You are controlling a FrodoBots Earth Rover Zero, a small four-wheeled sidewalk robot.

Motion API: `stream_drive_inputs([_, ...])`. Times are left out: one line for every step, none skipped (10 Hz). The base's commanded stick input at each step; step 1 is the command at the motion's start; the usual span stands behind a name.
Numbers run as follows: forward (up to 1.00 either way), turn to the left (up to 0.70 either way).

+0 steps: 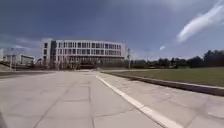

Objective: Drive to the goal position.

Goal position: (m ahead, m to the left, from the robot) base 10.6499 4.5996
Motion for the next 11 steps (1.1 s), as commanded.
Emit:
stream_drive_inputs([0.7,0.01])
stream_drive_inputs([0.7,0.01])
stream_drive_inputs([0.7,0.01])
stream_drive_inputs([0.7,0.01])
stream_drive_inputs([0.7,0.01])
stream_drive_inputs([0.7,0.01])
stream_drive_inputs([0.7,0.02])
stream_drive_inputs([0.7,0.1])
stream_drive_inputs([0.7,0.34])
stream_drive_inputs([0.7,0.34])
stream_drive_inputs([0.7,0.34])
